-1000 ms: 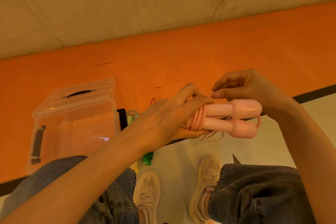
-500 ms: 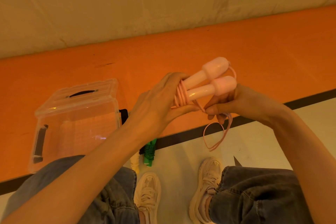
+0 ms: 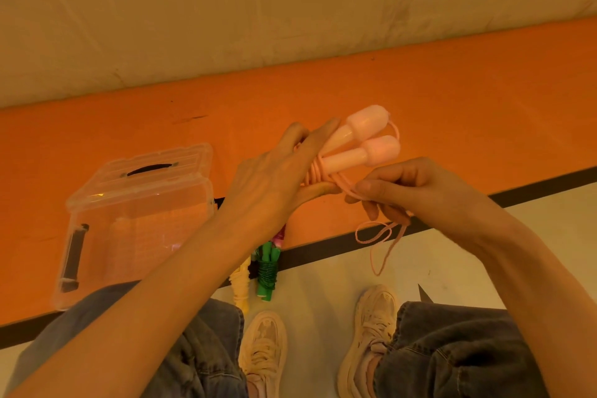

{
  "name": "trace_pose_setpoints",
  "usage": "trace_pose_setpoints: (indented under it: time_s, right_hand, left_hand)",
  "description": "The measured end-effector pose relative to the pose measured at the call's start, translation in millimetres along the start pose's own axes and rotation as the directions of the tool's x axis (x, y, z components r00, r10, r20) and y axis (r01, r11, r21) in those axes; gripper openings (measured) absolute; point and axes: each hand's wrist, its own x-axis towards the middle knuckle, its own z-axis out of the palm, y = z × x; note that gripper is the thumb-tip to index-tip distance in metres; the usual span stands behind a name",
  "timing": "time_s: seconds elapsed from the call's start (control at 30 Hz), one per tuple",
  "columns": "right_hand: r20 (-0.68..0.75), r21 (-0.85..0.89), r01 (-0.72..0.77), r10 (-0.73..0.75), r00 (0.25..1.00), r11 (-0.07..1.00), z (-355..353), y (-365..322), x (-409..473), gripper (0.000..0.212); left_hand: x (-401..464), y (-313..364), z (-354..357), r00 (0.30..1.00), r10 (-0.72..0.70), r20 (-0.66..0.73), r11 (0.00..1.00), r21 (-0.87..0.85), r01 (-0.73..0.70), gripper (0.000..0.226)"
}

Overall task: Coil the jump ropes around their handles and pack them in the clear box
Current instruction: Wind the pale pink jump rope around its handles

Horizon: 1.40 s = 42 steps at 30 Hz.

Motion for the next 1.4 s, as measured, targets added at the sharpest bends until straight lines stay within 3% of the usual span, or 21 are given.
trace_pose_setpoints:
  time_s: [0.1, 0.2, 0.37, 0.5, 0.73, 0.93, 1.03, 1.17, 1.27, 1.33, 1.4]
  right_hand:
    - [-0.026, -0.013, 0.061, -0.061, 0.998, 0.998, 13.5, -1.2, 1.5, 0.033]
    - [-0.036, -0.039, 0.083, -0.084, 0.996, 0.996, 14.9, -0.8, 2.3, 0.043]
    - [-0.041, -0.015, 0.078, -0.079, 0.996, 0.997, 11.9, -1.4, 1.3, 0.029]
    - [-0.045, -0.141, 0.106, -0.113, 0.993, 0.984, 16.0, -1.5, 2.7, 0.042]
    - [-0.044, -0.329, 0.071, -0.091, 0.995, 0.941, 27.0, 2.0, 5.7, 0.037]
    - [-0.091, -0.325, 0.133, -0.171, 0.981, 0.936, 25.9, -6.4, 2.7, 0.033]
    - [-0.113, -0.260, 0.117, -0.150, 0.982, 0.958, 22.1, -9.9, -1.1, 0.012]
    - [-0.149, -0.331, 0.031, -0.085, 0.985, 0.943, 4.6, -7.4, -4.5, 0.034]
    - [-0.208, -0.412, 0.109, -0.210, 0.956, 0.905, -8.1, -8.0, -10.4, 0.026]
    - [-0.259, -0.449, 0.225, -0.367, 0.893, 0.865, -9.6, -10.3, -13.1, 0.013]
    - [-0.273, -0.501, 0.315, -0.493, 0.826, 0.806, -7.4, -12.4, -11.2, 0.019]
  left_hand:
    - [-2.8, 9.4, -0.4, 1.000, -0.023, -0.022, 0.992, 0.124, 0.025, 0.077]
    - [-2.3, 16.4, -1.6, 0.990, -0.124, 0.063, 0.980, 0.166, 0.112, 0.083]
    - [-5.0, 16.4, 10.8, 0.988, -0.087, -0.127, 0.963, 0.245, 0.116, 0.071]
    - [-4.8, 18.0, 15.1, 0.994, -0.080, -0.074, 0.987, 0.136, 0.089, 0.062]
    - [-8.5, 18.7, 17.6, 0.985, -0.131, 0.108, 0.986, 0.117, 0.119, 0.059]
    - [-6.9, 11.5, 12.9, 0.992, -0.120, 0.042, 0.992, 0.030, 0.119, 0.063]
    - [-5.8, 7.7, 11.0, 0.992, -0.129, -0.012, 0.990, 0.055, 0.129, 0.057]
    - [-7.5, 0.9, 11.2, 0.992, -0.123, -0.025, 0.986, 0.112, 0.125, 0.055]
    - [-8.0, -5.5, 10.4, 0.992, -0.123, 0.015, 0.984, 0.134, 0.120, 0.058]
    - [-8.0, -6.9, 12.3, 0.994, -0.109, 0.004, 0.979, 0.174, 0.106, 0.062]
    - [-7.4, -3.4, 13.9, 0.997, -0.082, 0.010, 0.976, 0.203, 0.079, 0.062]
